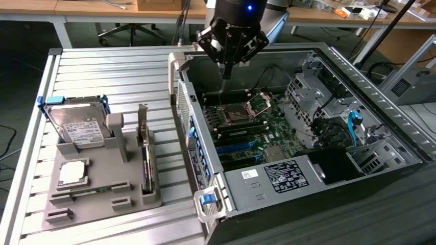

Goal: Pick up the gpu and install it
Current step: 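Reach for the gpu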

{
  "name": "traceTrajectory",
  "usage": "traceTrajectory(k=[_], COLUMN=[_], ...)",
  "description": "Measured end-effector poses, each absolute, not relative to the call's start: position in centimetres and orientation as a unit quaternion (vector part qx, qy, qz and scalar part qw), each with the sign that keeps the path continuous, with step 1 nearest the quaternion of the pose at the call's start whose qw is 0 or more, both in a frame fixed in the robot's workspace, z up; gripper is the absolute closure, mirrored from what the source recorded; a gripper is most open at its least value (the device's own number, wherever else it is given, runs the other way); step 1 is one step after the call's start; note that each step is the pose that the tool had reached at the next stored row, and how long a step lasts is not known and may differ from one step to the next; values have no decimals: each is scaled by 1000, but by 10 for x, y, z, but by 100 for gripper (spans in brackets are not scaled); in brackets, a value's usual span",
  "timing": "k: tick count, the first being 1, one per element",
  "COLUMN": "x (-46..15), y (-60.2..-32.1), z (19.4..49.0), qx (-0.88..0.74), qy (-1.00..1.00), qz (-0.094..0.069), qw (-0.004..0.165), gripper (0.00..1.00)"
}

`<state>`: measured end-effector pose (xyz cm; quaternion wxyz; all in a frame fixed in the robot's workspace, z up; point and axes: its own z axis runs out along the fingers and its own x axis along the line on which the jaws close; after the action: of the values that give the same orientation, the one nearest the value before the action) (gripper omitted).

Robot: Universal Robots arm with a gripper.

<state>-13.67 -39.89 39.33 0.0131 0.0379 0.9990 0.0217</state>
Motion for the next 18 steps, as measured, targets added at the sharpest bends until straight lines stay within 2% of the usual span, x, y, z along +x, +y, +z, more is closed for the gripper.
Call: traceTrajectory(k=[18], x=[-143], y=[-399], z=[393], qx=[38], qy=[999], qz=[22], qw=[13], gripper=[89])
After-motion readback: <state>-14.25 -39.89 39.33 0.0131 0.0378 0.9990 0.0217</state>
